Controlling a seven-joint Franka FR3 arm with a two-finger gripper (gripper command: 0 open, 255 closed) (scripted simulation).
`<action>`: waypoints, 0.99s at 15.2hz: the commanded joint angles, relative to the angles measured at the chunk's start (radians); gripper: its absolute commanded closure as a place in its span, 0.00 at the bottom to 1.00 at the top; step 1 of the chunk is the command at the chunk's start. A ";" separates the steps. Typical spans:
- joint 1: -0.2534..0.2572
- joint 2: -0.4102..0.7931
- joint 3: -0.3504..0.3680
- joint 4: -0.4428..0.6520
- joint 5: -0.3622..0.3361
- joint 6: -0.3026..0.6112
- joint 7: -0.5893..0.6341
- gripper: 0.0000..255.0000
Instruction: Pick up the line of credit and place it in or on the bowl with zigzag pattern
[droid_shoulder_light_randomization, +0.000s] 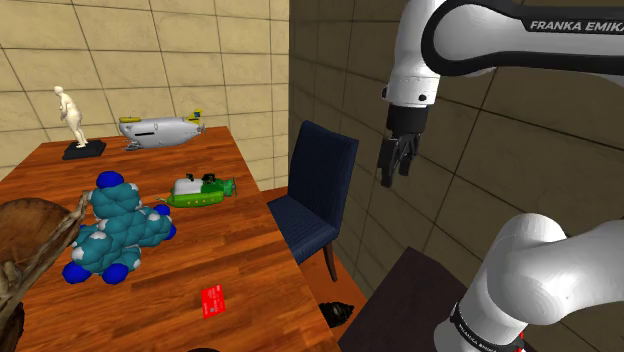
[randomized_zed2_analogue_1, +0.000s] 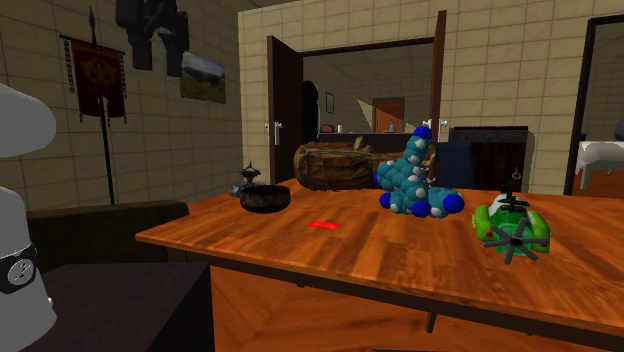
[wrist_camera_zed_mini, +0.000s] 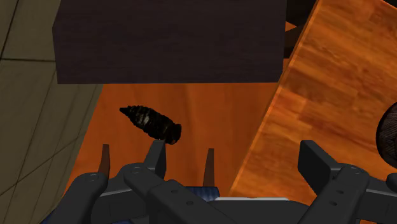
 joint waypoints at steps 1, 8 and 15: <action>0.000 0.000 0.000 0.000 0.000 0.000 0.000 0.00; 0.034 -0.027 0.181 -0.171 0.102 0.275 0.173 0.00; 0.048 0.079 0.397 -0.249 0.177 0.587 0.358 0.00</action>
